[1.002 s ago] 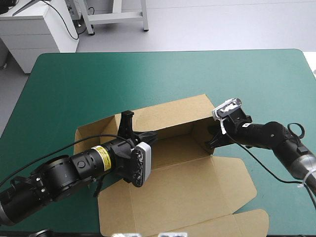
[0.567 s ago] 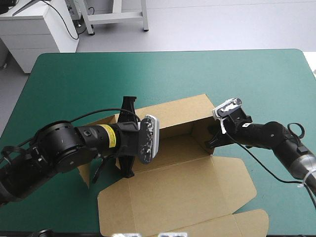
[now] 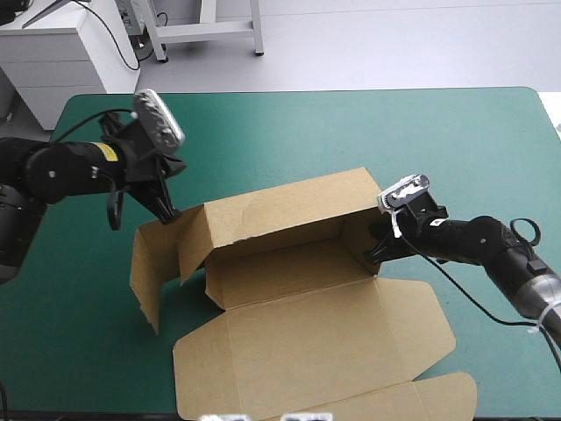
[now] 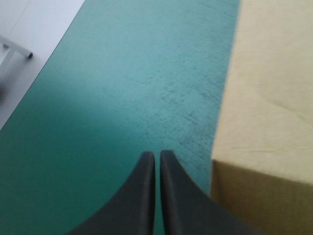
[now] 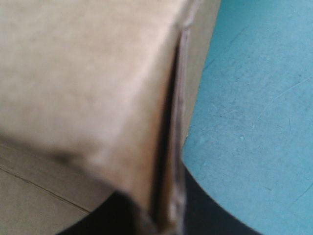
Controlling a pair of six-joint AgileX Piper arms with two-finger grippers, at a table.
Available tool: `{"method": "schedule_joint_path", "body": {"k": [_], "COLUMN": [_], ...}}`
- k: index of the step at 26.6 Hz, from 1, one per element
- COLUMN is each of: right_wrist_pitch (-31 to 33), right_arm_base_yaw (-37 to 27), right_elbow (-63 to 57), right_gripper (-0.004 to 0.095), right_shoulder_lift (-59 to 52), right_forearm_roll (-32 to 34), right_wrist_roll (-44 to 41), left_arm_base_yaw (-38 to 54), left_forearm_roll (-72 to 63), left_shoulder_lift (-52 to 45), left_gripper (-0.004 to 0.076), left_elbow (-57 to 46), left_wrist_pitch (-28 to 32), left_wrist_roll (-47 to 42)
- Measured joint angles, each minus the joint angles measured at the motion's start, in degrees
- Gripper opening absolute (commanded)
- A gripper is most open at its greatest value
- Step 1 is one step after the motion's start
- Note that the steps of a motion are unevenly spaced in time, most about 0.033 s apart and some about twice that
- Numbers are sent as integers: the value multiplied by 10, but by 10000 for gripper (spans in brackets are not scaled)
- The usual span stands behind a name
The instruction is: Fold the box
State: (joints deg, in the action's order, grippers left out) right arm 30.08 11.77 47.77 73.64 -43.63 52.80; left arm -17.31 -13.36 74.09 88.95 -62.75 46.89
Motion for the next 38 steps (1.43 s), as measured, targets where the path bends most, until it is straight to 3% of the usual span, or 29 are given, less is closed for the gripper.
{"method": "schedule_joint_path", "body": {"k": [5, 10, 18, 26, 30, 38], "right_wrist_pitch": [1, 8, 94, 233, 279, 300], "right_arm_base_yaw": [0, 0, 0, 0, 0, 0], "right_elbow": [0, 10, 79, 170, 182, 204], "right_gripper": [-18, -18, -18, -18, -18, -18], "right_shoulder_lift": [0, 0, 0, 3, 20, 73], "right_forearm_roll": [8, 45, 150, 268, 287, 297], "right_wrist_roll": [-1, -55, -174, -353, -377, -388], "left_arm_base_yaw": [195, 278, 281, 281, 281, 281], "left_forearm_roll": [-116, -150, -156, -156, -156, -156], "left_shoulder_lift": [-13, -14, -14, -14, -14, -14], "left_gripper": [10, -9, -9, -9, -9, -9], "left_elbow": [0, 1, 1, 1, 1, 1], "left_wrist_pitch": [-1, -26, -29, -33, -35, -38], "left_wrist_roll": [-76, -94, -101, -103, -103, -103]}}
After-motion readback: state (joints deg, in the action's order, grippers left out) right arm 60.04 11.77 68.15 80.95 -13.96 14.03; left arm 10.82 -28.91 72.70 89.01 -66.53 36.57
